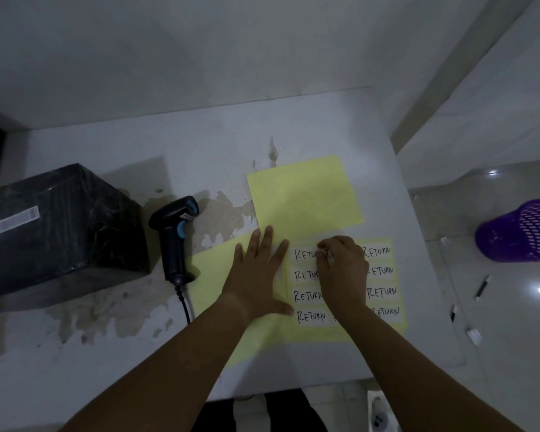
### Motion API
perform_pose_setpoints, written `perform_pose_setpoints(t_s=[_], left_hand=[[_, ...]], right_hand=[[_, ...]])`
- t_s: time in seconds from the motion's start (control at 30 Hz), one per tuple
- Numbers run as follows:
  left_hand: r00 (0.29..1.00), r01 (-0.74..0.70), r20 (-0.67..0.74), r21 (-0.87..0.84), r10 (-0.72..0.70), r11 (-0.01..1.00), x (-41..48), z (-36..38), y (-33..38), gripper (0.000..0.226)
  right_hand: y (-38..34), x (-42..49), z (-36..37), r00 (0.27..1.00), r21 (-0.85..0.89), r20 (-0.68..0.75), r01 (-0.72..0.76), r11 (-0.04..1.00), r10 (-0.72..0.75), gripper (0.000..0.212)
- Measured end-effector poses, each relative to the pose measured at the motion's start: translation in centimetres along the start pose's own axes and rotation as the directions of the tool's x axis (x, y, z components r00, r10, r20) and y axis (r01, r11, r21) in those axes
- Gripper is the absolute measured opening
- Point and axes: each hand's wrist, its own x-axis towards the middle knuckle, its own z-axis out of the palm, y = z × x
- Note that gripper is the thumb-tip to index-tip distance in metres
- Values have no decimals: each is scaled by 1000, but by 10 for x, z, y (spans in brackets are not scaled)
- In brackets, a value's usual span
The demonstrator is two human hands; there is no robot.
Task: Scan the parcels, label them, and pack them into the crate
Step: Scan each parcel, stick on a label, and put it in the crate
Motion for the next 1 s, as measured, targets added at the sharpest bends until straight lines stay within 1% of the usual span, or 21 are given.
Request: perform_pose_setpoints(t_s=[0.07, 0.17, 0.27, 0.37, 0.47, 0.57, 0.7, 1.0], left_hand=[[1000, -3, 1, -11, 3, 1000, 1, 0, -1, 138], [1000, -16, -4, -22, 16, 1000, 0, -1, -2, 138], [999, -33, -5, -30, 33, 999, -2, 0, -4, 139], [999, -42, -4, -51, 42, 998, -2, -1, -6, 139], [999, -43, -10, -61, 43, 997, -1, -5, -5, 134], [999, -42, -17, -82, 41, 996, -1, -7, -4, 124], [999, -32, -7, -44, 31, 999, -2, -3, -5, 123], [999, -32, 5, -48, 32, 998, -1, -5, -3, 126]], right_hand=[[-2, 0, 2, 1000, -6, -2, -10, 1000, 10, 10], [1, -2, 4, 1000, -25, -8, 11, 1000, -11, 6], [5, -8, 7, 999, 23, -42, 20, 1000, -19, 17], [8, -13, 13, 995, 34, -96, 40, 999, -36, 18], [9, -13, 18, 991, 62, -135, 31, 998, -22, 15], [10, -14, 21, 990, 56, -141, 37, 998, -29, 15], [9, -16, 23, 988, 43, -148, 58, 997, -51, 15], [3, -16, 25, 983, 86, -182, -8, 996, 24, 9]])
